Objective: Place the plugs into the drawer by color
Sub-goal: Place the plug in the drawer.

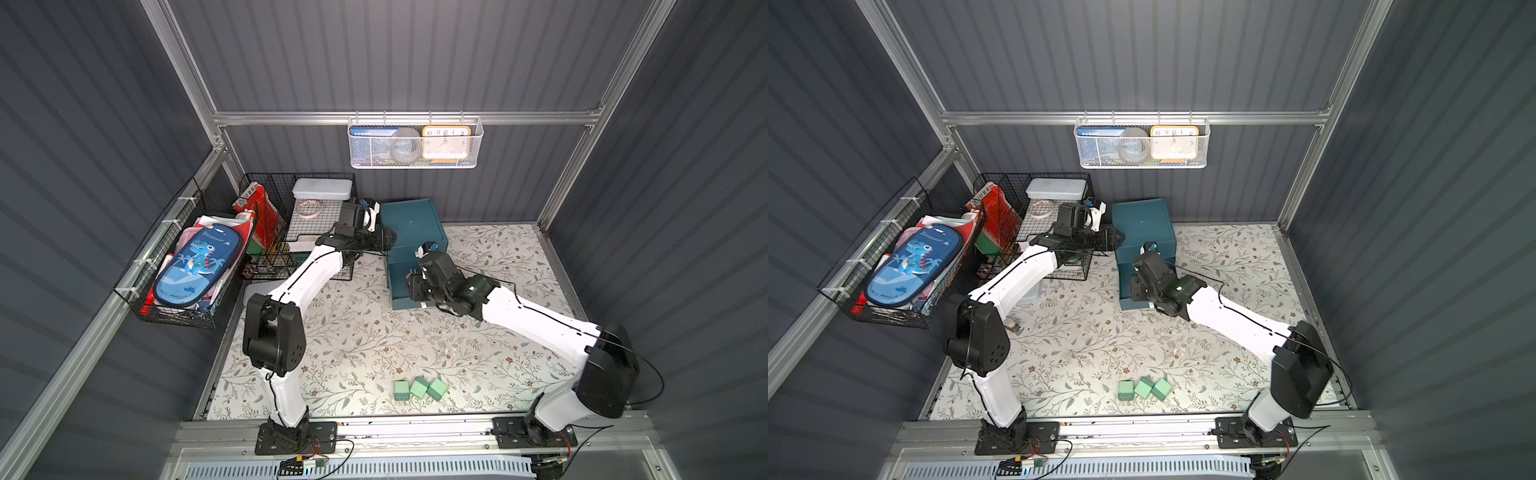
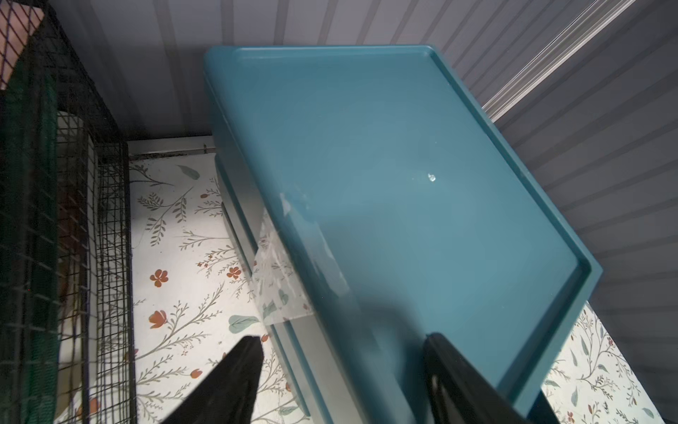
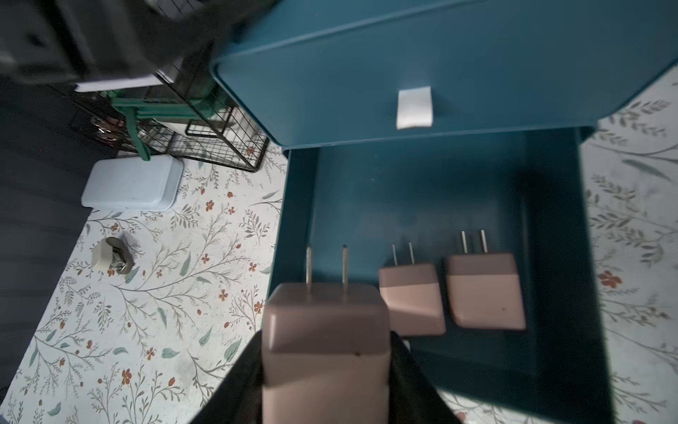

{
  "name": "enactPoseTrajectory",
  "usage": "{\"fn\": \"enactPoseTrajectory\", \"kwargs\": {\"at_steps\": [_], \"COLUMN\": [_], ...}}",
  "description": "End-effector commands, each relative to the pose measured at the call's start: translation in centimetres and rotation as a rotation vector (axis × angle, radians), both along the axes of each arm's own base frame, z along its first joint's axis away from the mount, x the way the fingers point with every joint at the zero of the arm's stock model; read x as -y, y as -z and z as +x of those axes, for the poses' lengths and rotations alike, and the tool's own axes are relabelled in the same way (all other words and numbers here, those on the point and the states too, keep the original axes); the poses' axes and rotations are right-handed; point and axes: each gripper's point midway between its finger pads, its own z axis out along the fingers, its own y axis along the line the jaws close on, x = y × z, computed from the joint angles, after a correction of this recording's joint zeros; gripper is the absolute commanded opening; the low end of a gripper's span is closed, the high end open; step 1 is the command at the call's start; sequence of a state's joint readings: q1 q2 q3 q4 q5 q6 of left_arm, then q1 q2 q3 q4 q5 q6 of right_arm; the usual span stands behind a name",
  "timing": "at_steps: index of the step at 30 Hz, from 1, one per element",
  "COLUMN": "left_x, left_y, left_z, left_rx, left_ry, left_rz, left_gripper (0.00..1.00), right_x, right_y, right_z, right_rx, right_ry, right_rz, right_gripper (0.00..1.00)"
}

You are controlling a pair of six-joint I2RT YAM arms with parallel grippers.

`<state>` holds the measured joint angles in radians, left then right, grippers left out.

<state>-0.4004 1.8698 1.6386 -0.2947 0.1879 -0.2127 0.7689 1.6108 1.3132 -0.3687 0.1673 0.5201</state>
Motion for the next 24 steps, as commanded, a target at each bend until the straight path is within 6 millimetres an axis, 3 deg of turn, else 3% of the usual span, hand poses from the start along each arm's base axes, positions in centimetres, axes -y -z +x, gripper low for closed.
{"fn": "enactPoseTrajectory", "kwargs": {"at_steps": [1, 7, 15, 19, 24], "left_x": [-0.3, -0.4, -0.3, -0.2, -0.2], "left_y": [4.3, 4.3, 4.4, 4.5, 4.5], "left_z": [-1.4, -1.4, -1.2, -1.2, -1.1], "left_rx": [-0.123, -0.124, -0.122, -0.124, -0.121], "left_ry": [0.014, 0.012, 0.013, 0.012, 0.011], "left_rz": [0.057, 0.058, 0.059, 0.058, 0.056], "left_gripper": [0.73, 0.73, 0.73, 0.73, 0.73], "right_x": [-1.5, -2.7, -3.7, -3.9, -4.1], "right_y": [0.2, 2.7, 5.9, 6.4, 5.8], "right_z": [0.8, 3.0, 4.0, 4.0, 3.9], "right_rx": [-0.048, -0.075, -0.135, -0.144, -0.144], "right_ry": [-0.028, -0.056, -0.076, -0.090, -0.113], "right_rz": [0.043, -0.023, -0.039, -0.040, -0.037], "right_gripper": [0.38, 0.40, 0.43, 0.46, 0.56]}}
